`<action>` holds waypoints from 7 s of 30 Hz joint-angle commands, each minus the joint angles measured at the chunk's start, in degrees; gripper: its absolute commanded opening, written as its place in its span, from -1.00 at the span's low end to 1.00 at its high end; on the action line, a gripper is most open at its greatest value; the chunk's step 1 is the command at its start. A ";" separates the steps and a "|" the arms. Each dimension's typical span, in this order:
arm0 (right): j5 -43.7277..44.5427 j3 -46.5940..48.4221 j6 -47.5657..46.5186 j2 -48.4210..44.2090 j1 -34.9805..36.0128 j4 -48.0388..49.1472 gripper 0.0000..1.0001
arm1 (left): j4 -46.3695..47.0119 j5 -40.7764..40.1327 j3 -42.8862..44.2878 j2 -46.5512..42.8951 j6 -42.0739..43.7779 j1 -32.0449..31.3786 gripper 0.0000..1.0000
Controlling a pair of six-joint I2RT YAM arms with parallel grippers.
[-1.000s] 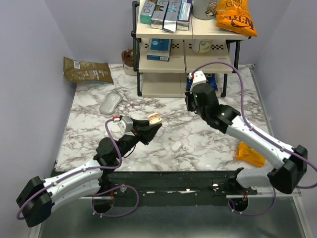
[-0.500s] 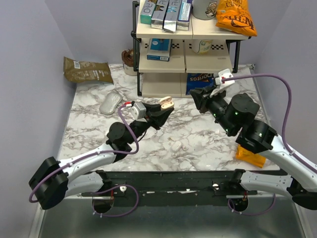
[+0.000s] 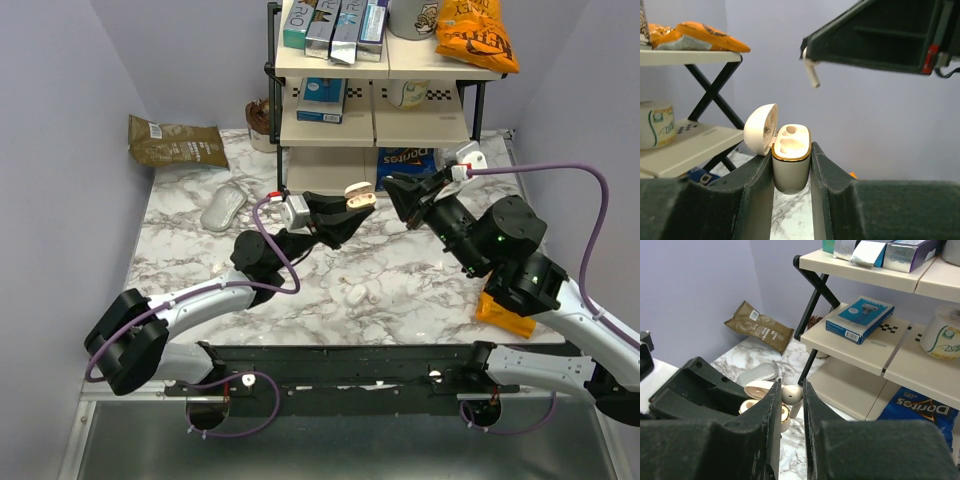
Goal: Insert the wireless bluetooth earbuds into the charging case
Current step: Insert the right earbud into the right side groove of the charging case, then pick up the left earbud from the center of the board.
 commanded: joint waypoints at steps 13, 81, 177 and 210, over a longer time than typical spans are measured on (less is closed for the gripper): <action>-3.33 -1.09 -2.31 1.39 1.08 4.28 -0.99 | -3.01 3.85 5.89 1.24 -1.80 0.22 -1.00; 4.31 -9.88 -5.74 -0.01 0.99 12.01 -0.99 | -8.11 1.39 9.41 1.59 -4.53 0.22 -1.00; -12.30 -12.16 7.98 44.37 -5.42 -7.50 0.14 | -36.32 -24.09 -26.89 -54.22 -3.12 -1.01 -1.00; -15.10 -13.47 17.10 45.17 -10.51 -5.57 -0.75 | -34.48 -22.95 -27.16 -52.29 -4.00 -1.01 -1.00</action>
